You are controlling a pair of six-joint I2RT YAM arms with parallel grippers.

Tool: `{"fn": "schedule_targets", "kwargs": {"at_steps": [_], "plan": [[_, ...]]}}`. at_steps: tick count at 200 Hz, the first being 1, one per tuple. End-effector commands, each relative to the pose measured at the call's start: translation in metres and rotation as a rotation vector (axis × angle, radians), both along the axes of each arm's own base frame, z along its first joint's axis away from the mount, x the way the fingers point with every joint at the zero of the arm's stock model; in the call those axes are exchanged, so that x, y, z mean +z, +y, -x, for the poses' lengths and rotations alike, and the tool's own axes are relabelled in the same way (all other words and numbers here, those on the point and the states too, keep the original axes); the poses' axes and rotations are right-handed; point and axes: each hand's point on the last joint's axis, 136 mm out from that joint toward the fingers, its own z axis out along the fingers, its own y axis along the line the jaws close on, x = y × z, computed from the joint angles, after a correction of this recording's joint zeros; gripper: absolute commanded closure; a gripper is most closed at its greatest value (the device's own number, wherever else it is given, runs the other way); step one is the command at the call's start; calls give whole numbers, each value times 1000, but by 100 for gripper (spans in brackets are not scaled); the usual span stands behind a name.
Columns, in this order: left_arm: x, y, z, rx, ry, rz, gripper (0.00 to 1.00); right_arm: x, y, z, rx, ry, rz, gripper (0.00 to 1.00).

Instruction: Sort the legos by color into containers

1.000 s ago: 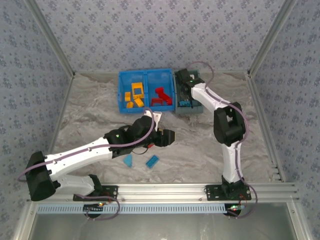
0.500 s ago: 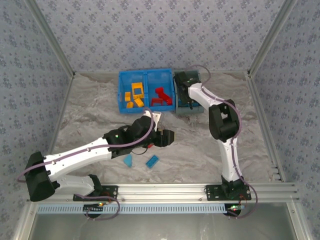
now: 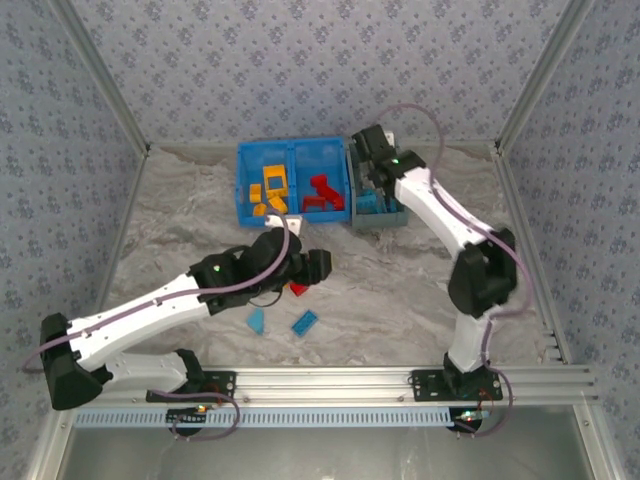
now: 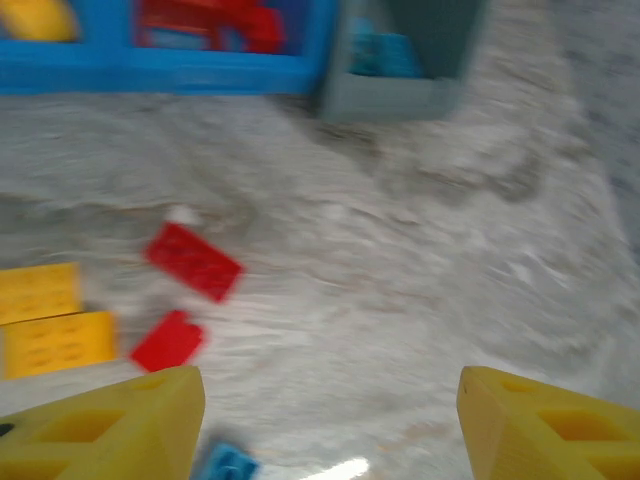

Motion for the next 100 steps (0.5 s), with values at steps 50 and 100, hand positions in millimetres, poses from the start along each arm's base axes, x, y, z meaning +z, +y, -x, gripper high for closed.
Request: {"fn": "schedule_targets", "kwargs": {"at_steps": [50,100], "plan": [[-108,91,-25,468,421,-24,29,-46,103,173,497,29,-267,38],[-146,77,-50,654,488,144,27,-82,117,219,532,94,-265,38]]}}
